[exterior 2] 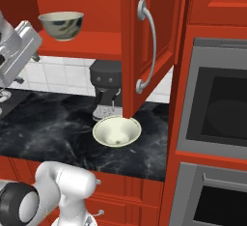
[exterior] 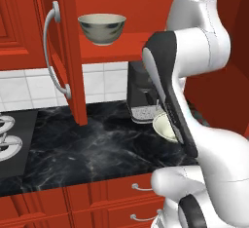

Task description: Open the cabinet. Pick the bowls from the counter and place them in the cabinet. Then close the cabinet.

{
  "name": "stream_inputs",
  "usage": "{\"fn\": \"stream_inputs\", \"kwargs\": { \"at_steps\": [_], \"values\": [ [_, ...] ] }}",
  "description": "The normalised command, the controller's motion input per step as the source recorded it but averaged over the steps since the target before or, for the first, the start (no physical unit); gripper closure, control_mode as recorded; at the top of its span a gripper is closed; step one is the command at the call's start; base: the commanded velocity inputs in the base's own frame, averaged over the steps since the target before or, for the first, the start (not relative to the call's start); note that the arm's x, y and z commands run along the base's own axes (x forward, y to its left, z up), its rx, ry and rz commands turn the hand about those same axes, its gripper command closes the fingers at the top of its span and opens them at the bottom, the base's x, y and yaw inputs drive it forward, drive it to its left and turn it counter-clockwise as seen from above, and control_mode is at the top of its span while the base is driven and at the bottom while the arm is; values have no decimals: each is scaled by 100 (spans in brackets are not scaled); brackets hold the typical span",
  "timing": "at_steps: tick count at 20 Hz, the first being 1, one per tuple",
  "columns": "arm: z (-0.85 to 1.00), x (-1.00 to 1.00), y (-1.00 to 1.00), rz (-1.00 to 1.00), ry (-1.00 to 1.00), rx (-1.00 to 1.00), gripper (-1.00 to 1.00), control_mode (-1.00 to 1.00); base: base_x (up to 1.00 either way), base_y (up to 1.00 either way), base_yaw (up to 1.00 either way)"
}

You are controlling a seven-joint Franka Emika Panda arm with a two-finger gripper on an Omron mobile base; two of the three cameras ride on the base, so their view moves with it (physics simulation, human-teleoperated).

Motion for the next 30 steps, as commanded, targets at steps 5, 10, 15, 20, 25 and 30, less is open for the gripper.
{"fn": "stream_inputs", "kwargs": {
  "at_steps": [5, 10, 15, 20, 25, 30],
  "values": [
    [-100, -82, -10, -9, -21, -27, -100, -100, 0, 0, 0],
    [-61, -28, -38, -19, -6, -6, -100, -100, 0, 0, 0],
    [-59, 3, -29, -17, 6, 8, -100, -100, 0, 0, 0],
    [-68, 15, -10, -9, 8, 10, -100, -100, 0, 0, 0],
    [-63, 36, -2, -5, 0, 5, -100, -100, 0, 0, 0],
    [-31, 51, 0, 0, -5, -2, -100, -100, 0, 0, 0]
  ]
}}
